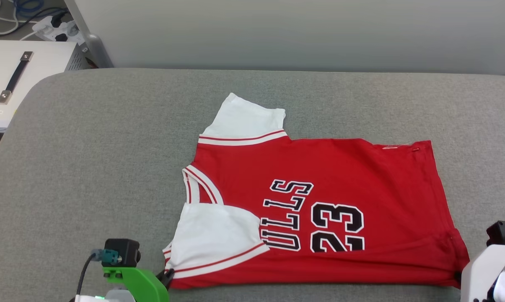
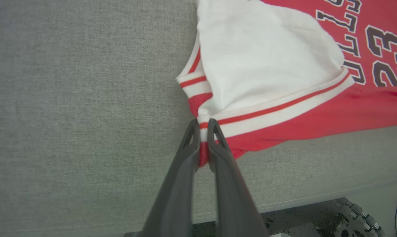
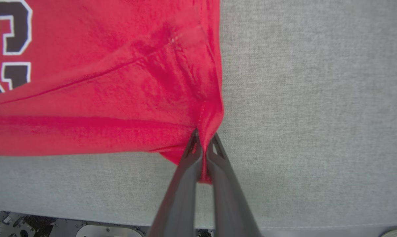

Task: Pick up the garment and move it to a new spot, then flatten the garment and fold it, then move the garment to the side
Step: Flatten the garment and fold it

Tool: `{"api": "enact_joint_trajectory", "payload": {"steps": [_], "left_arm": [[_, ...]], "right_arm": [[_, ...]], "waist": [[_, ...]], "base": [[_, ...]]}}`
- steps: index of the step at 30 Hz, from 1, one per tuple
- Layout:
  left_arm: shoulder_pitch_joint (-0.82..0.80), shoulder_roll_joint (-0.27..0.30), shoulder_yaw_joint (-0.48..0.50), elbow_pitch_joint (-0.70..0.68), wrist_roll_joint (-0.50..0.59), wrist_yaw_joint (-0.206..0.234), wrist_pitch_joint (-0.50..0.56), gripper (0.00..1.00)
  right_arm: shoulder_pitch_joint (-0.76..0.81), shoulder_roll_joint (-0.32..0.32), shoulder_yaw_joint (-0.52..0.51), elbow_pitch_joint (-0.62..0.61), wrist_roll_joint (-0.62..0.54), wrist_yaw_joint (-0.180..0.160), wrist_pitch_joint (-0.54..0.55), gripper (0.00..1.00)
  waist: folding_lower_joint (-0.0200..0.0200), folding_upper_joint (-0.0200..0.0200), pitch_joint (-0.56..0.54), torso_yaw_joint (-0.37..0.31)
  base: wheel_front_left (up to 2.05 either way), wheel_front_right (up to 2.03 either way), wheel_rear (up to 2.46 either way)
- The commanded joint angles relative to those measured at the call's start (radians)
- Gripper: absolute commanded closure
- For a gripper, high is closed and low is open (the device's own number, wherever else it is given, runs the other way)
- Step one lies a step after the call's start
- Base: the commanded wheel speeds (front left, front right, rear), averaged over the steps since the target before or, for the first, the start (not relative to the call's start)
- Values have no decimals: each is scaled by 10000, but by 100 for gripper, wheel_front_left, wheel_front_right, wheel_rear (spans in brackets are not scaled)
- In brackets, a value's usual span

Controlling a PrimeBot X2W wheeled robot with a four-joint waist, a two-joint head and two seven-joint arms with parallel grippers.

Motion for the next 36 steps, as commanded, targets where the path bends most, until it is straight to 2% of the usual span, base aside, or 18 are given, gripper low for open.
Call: {"api": "enact_joint_trajectory", "payload": {"steps": [1,8,17,23,24,25,26,27,28,36], "left_arm": [[233,183,39,-22,-92,114,32,100],[288,16,-246,102,-31,-48,37,100],[-155,-497,-458,1153,95,-586,-377,100],[-335,-733,-534,1745,100,-921,-630,100],[-358,-756,-547,1826,105,-961,-660,94],[-370,-771,-558,1886,107,-987,-678,68],[-372,-792,-562,1955,86,-1001,-676,6],[-361,-824,-537,1992,12,-998,-647,0],[-356,-831,-523,2004,-44,-1004,-609,0],[-705,-309,-169,1041,262,-699,-805,0]], "right_arm": [[245,-121,-130,-113,19,-19,84,100],[602,-25,-119,-224,75,-19,-9,100],[297,112,157,437,-32,-19,-631,100],[152,-27,434,878,-49,-19,-966,100],[136,-45,462,947,-41,-19,-1006,100],[118,-50,468,996,-35,-19,-1033,100],[82,-54,454,1019,-50,-19,-1109,77],[52,-54,414,1024,-87,-19,-1184,6],[24,-48,394,1038,-135,-19,-1238,0],[-168,-39,602,141,203,-19,-1412,0]], "waist": [[0,0,-9,26],[0,0,259,31],[0,0,613,20],[0,0,616,20],[0,0,597,20],[0,0,578,16],[0,0,545,8],[0,0,516,0],[0,0,466,-15],[0,0,266,-281]], "base": [[0,0,0],[0,0,0],[0,0,0],[0,0,0],[0,0,0],[0,0,0],[0,0,0],[0,0,0],[0,0,0],[0,0,0]]}}
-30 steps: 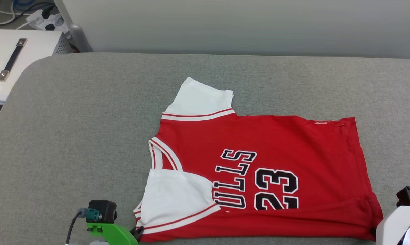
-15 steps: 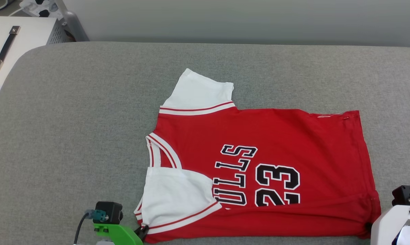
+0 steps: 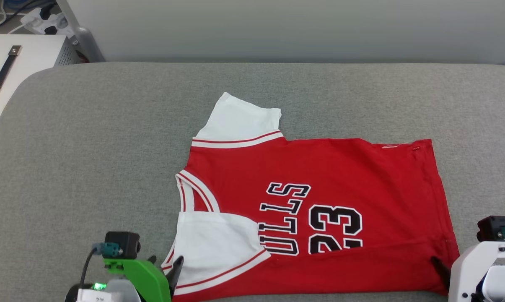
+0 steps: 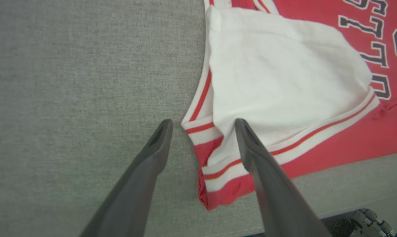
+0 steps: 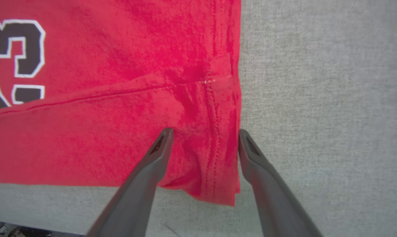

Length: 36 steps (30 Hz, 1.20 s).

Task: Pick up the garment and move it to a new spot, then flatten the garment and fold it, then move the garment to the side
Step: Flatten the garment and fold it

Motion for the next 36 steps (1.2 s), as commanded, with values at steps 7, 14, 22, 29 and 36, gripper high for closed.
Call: {"api": "enact_joint_trajectory", "payload": {"steps": [7,14,22,29,36], "left_arm": [[-1454,573,491,-1836,257,187,522,0],[-3984,775,629,-2103,158,-378,2105,0],[-6972,907,534,-107,-199,-1153,4528,0],[-9223,664,378,2215,-17,-1517,5728,0],[-10374,410,175,3999,339,-1795,5868,0]], "right_arm": [[-544,64,214,-1727,311,-15,-166,0],[-1157,366,651,-2964,394,-15,-143,0],[-1814,759,1330,-3436,458,-15,-396,0],[-2370,865,1686,-3419,519,-15,-671,0],[-2718,979,1855,-3173,537,-15,-898,0]], "waist": [[0,-1,298,-600],[0,-1,1249,-1311],[0,-1,2592,-2166],[0,-1,3534,-2699],[0,-1,4042,-2997]], "base": [[0,0,0],[0,0,0],[0,0,0],[0,0,0],[0,0,0]]}}
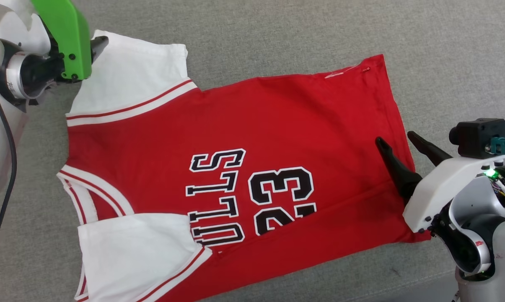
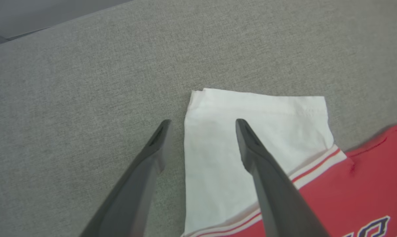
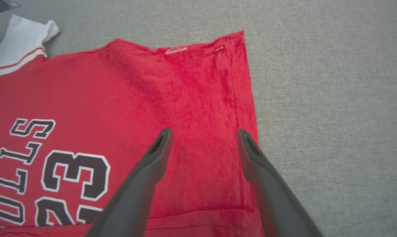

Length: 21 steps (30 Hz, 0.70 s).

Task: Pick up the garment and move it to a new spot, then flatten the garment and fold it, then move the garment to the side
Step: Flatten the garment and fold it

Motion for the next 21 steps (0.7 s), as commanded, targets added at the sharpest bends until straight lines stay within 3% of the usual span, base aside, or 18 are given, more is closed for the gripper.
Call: {"api": "enact_joint_trajectory", "payload": {"steps": [1,13,15,21], "left_arm": [[-270,-52,-50,283,250,-67,-90,0],[-690,-372,-410,2060,594,-553,-561,0],[-697,-459,-463,2287,517,-639,-387,100],[-754,-715,-435,2638,332,-815,-478,100]], "right_arm": [[-156,70,30,63,25,-9,-95,0],[-330,-19,-14,135,-93,-9,-197,0],[-358,-36,-31,112,-105,-9,-180,0],[-477,-135,-58,114,-161,-9,-84,0]], "waist": [[-3,-1,470,-442],[-3,-1,747,-480],[-3,-1,774,-467],[-3,-1,651,-342]], "base": [[0,0,0],[0,0,0],[0,0,0],[0,0,0]]}}
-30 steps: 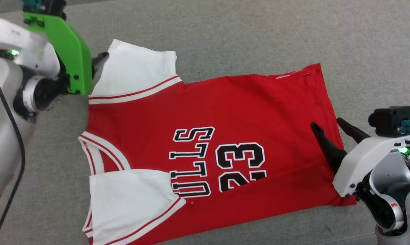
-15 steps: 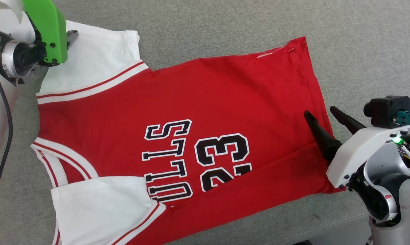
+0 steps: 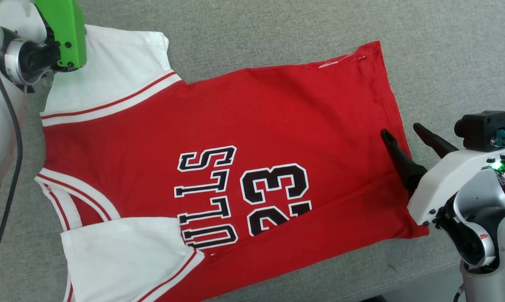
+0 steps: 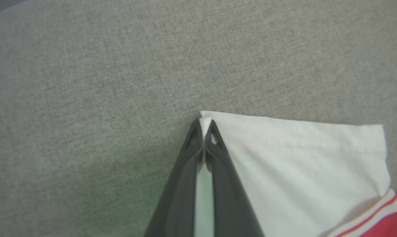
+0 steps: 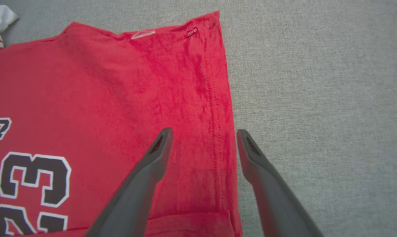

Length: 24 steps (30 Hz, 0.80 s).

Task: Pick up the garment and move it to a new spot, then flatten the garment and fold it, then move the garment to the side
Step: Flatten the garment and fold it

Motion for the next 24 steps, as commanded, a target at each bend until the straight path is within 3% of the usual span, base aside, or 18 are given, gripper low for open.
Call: {"api": "enact_joint_trajectory", "payload": {"steps": [1,8,14,19,24], "left_arm": [[229,-101,-126,183,2,-97,-57,100],[385,-454,32,106,-288,-459,-821,100],[542,-623,-10,-490,-486,-703,-997,100],[696,-529,-27,-1609,-600,-829,-1153,100],[958,-345,-119,-2858,-573,-812,-1139,100]], "right_arm": [[-234,-69,-4,-1,-102,-9,75,0],[-689,-621,-82,161,-8,-9,1099,0],[-1774,-1287,-161,729,290,-9,2896,0],[-3053,-1594,-347,1571,503,-9,3926,0],[-3872,-1977,-98,2584,345,-9,4271,0]], "waist": [[-1,-1,-135,82],[-1,-1,-827,448],[-1,-1,-1063,953],[-1,-1,-920,1411],[-1,-1,-726,1873]], "base": [[0,0,0],[0,0,0],[0,0,0],[0,0,0],[0,0,0]]}}
